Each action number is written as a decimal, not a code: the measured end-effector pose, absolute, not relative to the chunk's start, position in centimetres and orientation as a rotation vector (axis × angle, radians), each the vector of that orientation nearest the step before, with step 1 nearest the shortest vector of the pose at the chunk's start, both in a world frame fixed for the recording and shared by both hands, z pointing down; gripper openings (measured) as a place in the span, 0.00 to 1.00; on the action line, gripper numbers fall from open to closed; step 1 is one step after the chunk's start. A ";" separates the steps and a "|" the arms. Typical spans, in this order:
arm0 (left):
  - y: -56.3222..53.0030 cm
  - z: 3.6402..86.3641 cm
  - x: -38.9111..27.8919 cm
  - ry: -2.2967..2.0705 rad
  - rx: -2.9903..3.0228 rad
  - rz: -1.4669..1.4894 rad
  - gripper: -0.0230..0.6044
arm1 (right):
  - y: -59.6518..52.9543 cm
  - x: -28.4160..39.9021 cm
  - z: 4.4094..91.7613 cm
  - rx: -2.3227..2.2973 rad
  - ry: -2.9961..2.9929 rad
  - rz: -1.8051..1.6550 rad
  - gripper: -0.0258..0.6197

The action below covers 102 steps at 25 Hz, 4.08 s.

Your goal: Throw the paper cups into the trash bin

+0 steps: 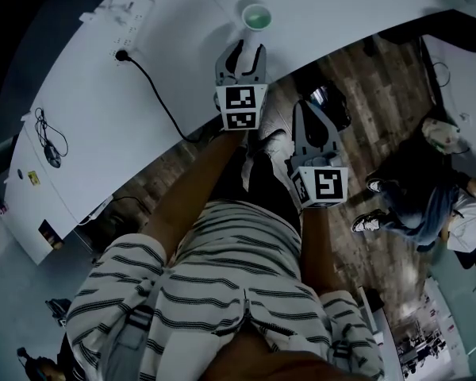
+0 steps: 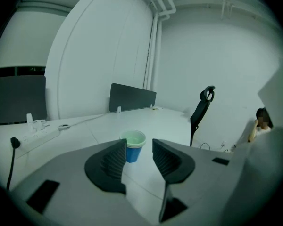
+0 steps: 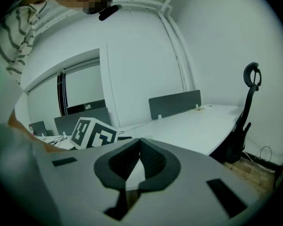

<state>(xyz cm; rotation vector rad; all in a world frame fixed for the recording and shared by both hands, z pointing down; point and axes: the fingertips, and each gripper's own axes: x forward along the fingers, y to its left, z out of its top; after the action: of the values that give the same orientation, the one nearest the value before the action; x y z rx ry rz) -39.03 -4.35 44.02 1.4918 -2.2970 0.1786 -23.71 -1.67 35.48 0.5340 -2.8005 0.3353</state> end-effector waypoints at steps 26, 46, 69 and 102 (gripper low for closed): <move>-9.5 51.1 -42.7 -2.275 1.433 0.298 0.48 | -1.1 -21.8 39.2 0.603 -2.723 0.362 0.05; -10.7 49.9 -43.7 -2.292 1.439 0.231 0.48 | -1.6 -19.1 40.1 0.686 -2.700 0.390 0.05; -9.3 39.7 -39.5 -2.325 1.574 0.167 0.48 | -3.7 -16.7 33.9 0.845 -2.784 0.348 0.05; -8.5 27.4 -21.3 -2.015 2.144 0.110 0.48 | -7.3 -6.7 25.0 1.300 -2.777 0.231 0.05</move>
<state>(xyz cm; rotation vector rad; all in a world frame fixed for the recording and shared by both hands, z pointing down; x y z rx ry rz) -21.30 -8.52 27.42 2.1437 -2.0155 0.1099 -6.66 -7.29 25.02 1.3000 -2.7771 0.2308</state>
